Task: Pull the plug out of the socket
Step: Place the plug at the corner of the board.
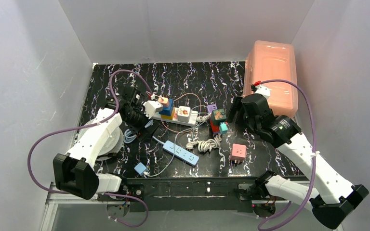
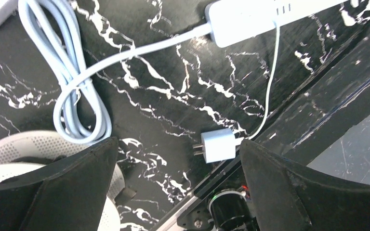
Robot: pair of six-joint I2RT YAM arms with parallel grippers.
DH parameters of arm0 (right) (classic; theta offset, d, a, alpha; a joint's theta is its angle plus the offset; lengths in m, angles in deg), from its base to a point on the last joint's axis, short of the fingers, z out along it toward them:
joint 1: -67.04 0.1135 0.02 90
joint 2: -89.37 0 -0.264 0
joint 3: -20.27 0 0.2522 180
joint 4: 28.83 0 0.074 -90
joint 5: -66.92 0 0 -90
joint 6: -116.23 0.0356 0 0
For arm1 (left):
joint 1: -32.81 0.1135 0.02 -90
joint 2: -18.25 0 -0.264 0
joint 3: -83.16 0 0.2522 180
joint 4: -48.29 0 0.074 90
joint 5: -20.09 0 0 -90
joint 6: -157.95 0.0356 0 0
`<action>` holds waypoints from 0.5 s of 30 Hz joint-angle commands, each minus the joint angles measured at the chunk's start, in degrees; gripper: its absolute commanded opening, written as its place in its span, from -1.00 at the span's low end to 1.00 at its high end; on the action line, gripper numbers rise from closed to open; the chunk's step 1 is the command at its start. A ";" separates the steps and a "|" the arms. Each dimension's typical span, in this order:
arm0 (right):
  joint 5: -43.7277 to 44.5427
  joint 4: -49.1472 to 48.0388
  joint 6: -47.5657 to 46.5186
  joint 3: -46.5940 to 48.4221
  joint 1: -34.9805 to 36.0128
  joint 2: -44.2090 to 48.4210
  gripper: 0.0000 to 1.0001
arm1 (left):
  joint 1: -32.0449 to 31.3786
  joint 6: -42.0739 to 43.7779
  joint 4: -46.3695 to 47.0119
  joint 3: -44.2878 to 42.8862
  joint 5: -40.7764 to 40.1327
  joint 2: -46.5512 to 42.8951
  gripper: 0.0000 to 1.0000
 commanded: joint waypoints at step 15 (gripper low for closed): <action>3.23 -9.88 -9.84 7.10 12.06 -11.79 0.78 | 0.79 -4.76 3.21 2.46 -1.95 -1.66 0.96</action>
